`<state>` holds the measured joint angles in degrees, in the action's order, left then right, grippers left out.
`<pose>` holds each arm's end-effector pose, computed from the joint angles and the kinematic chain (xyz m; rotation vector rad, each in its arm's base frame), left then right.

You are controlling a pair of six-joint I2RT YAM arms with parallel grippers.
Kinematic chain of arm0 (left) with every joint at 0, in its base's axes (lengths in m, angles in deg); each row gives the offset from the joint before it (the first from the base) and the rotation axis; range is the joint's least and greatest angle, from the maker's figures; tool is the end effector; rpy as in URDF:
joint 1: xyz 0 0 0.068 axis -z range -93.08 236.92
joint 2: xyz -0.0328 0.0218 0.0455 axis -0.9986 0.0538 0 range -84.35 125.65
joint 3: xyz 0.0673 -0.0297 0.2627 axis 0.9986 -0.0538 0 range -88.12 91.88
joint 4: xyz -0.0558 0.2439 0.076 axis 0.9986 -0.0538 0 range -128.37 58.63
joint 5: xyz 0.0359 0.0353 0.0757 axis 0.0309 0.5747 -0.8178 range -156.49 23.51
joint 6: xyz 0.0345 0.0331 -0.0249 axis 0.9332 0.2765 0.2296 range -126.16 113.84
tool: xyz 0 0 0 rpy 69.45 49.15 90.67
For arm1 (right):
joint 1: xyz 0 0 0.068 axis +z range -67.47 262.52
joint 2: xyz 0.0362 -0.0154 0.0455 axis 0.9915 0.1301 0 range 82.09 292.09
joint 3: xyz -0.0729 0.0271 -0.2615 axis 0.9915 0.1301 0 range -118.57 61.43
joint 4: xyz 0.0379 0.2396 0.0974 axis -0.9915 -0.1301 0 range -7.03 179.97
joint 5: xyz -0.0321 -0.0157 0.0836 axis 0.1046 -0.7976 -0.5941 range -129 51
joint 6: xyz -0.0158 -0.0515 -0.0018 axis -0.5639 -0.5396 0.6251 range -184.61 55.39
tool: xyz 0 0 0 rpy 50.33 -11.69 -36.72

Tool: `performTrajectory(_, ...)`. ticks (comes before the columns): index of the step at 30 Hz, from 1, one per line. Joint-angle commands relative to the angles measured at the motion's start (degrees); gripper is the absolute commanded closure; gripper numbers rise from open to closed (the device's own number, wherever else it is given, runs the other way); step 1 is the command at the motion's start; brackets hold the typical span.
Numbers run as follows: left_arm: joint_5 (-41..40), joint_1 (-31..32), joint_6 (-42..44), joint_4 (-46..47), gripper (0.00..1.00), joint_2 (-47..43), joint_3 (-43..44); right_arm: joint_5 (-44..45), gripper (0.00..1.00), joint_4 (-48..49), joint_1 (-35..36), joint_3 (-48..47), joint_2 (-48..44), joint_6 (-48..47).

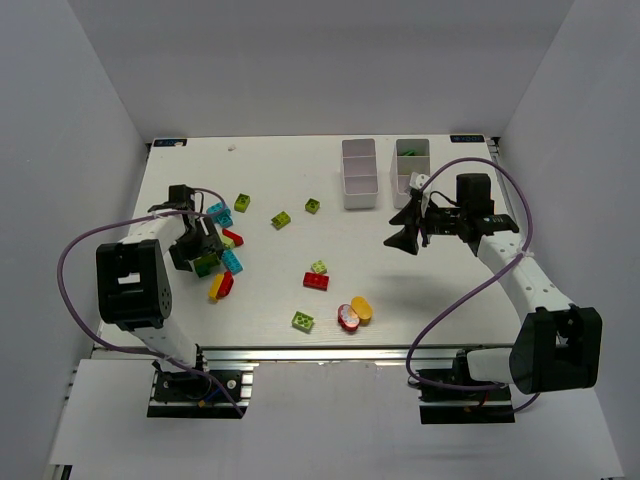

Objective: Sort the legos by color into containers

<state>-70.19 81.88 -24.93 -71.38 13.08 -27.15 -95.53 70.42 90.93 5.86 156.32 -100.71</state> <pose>0.3111 0.0297 0.1715 -0.6087 2.8345 0.0519 0.2658 0.0693 0.2882 -1.2015 1.6013 0.7861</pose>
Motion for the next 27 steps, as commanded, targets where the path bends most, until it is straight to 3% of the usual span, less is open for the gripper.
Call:
performTrajectory(1, -0.60, -0.06, 0.57, 0.90, 0.12, -0.57, 0.20, -0.77, 0.34, 0.92, 0.21, 0.11, -0.67, 0.68)
performTrajectory(5, -0.86, -0.06, 0.05, 1.07, 0.19, -1.10, -0.59, -0.95, 0.34, 0.83, 0.21, 0.02, -0.59, 0.68)
performTrajectory(9, -0.60, -0.06, -0.57, 1.60, 0.34, -1.98, -0.85, -0.95, 0.34, 0.57, 0.30, -0.15, -0.67, 0.59)
performTrajectory(13, 0.80, 0.03, -1.62, 1.69, 0.59, -3.99, -0.33, -0.77, 0.36, -0.31, 1.00, -0.15, -1.02, 0.76)
performTrajectory(16, 5.87, -0.06, -3.99, 1.34, 0.69, -6.98, 1.08, 0.63, 0.40, -0.40, 3.63, -0.15, -1.03, 3.39)
performTrajectory(20, 16.43, -0.06, -13.54, 5.54, 0.72, -14.53, 0.73, 2.57, 0.45, 6.08, 9.16, 0.72, -1.20, 16.81)
performTrajectory(21, 18.54, -0.06, -15.84, 5.56, 0.72, -14.55, -0.40, 3.44, 0.45, 8.54, 11.35, 1.34, -1.03, 25.98)
performTrajectory(25, 26.89, 0.46, -32.26, 21.67, 0.78, -26.47, -6.97, 10.10, 0.41, 18.31, 16.63, 0.47, 0.82, 44.83)
performTrajectory(27, 28.58, 1.60, -42.73, 29.94, 0.79, -29.30, -10.07, 20.17, 0.36, 18.94, 20.75, -2.94, 2.13, 48.56)
